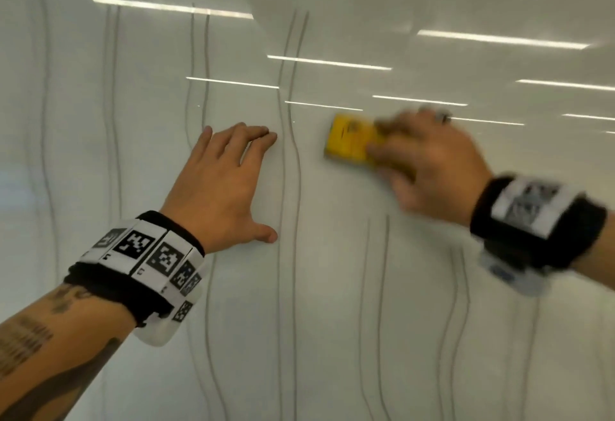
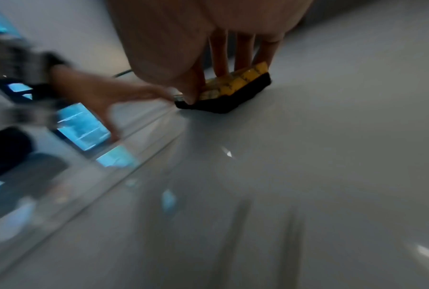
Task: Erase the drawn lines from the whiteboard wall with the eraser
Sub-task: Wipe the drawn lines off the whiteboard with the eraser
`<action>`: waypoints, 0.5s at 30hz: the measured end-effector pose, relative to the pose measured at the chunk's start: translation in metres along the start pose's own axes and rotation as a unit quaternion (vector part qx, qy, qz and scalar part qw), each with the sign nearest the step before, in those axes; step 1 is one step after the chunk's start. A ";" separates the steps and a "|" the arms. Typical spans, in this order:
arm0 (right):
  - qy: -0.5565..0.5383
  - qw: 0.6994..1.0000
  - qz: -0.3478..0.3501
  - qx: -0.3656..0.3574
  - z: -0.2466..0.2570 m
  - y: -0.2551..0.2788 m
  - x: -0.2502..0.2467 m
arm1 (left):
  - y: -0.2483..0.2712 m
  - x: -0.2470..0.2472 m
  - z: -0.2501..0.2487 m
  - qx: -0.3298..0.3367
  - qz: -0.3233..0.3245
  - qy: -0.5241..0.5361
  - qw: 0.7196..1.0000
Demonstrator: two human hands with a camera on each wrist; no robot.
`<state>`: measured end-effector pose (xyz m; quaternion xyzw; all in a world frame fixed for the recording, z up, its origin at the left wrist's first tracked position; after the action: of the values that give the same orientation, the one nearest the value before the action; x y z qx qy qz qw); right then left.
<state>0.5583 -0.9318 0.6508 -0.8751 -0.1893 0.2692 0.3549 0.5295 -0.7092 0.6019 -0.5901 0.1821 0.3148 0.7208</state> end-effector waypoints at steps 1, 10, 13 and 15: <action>-0.009 0.999 0.034 -0.036 0.027 0.028 0.014 | 0.000 0.000 0.000 0.002 0.003 -0.001 1.000; 0.049 0.993 -0.065 0.082 -0.060 -0.039 -0.030 | 0.014 -0.019 0.013 0.051 -0.037 0.029 0.998; 0.034 0.988 -0.078 0.132 -0.048 -0.027 -0.023 | 0.032 -0.030 0.038 0.050 -0.083 0.050 0.994; 0.003 0.996 -0.032 0.085 0.003 0.021 0.001 | 0.043 -0.026 0.061 0.037 -0.066 0.042 0.996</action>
<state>0.5600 -0.9444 0.6336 -0.8362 -0.1924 0.2704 0.4366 0.4753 -0.6524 0.6014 -0.5867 0.1847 0.2348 0.7527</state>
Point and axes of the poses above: each hand's wrist, its own y-axis away from the middle knuckle, its own x-axis out of the palm, z = x × y, the point moved 9 cm from there along -y, towards the middle knuckle, and after that the axes turned 8 degrees about z, right-handed, at the moved point
